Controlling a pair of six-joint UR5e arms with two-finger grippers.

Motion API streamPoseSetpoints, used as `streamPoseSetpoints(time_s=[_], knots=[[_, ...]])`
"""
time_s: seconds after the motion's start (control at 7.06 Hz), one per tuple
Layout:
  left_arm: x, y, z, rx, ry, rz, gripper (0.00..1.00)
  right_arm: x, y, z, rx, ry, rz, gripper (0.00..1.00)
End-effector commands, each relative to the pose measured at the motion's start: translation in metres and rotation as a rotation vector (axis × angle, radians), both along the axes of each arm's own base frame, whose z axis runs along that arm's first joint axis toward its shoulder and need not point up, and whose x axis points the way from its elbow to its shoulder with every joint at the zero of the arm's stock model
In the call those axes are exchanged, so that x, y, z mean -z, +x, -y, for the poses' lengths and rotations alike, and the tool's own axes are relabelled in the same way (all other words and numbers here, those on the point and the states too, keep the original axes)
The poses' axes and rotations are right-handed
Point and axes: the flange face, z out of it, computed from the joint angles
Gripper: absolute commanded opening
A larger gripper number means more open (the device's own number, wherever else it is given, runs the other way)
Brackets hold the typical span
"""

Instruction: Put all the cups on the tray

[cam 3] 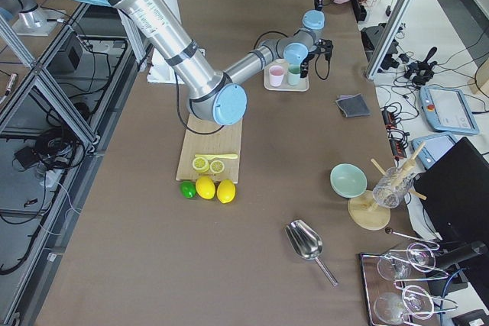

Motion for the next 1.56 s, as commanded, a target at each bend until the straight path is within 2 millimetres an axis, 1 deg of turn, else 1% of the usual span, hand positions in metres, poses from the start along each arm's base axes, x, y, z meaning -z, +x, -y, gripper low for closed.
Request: streamPoseSetpoints(time_s=[0.0,0.14,0.28,0.43,0.57,0.71,0.85,0.99,1.13,1.28,1.42], knots=[[0.051,0.006,-0.002,0.031,0.010,-0.053,0.00,-0.015,0.046,0.022,-0.019,-0.035,0.011,1.00],[0.096,0.046,-0.023,0.042,-0.012,-0.092,0.00,-0.031,0.065,0.027,0.000,-0.012,-0.016,1.00],[0.160,0.095,-0.037,0.077,-0.073,-0.138,0.00,-0.054,0.082,0.025,0.014,0.012,-0.042,1.00],[0.204,0.143,-0.053,0.123,-0.077,-0.114,0.00,-0.073,0.102,0.030,0.009,0.025,-0.057,1.00],[0.231,0.176,-0.069,0.154,-0.081,-0.095,0.00,-0.105,0.119,0.023,0.032,0.061,-0.084,1.00],[0.235,0.203,-0.090,0.131,-0.099,-0.096,0.00,-0.129,0.138,0.017,0.057,0.091,-0.096,1.00],[0.232,0.217,-0.110,0.108,-0.100,-0.073,0.00,-0.130,0.141,0.016,0.060,0.096,-0.097,1.00],[0.229,0.216,-0.114,0.081,-0.085,-0.046,0.00,-0.131,0.140,0.016,0.061,0.097,-0.098,1.00],[0.214,0.208,-0.122,0.049,-0.060,-0.028,0.00,-0.133,0.140,0.015,0.061,0.094,-0.100,1.00],[0.208,0.205,-0.124,0.044,-0.054,-0.024,0.99,-0.132,0.140,0.015,0.060,0.094,-0.099,1.00],[0.210,0.201,-0.121,0.047,-0.055,-0.029,0.98,-0.131,0.141,0.015,0.059,0.095,-0.097,1.00]])
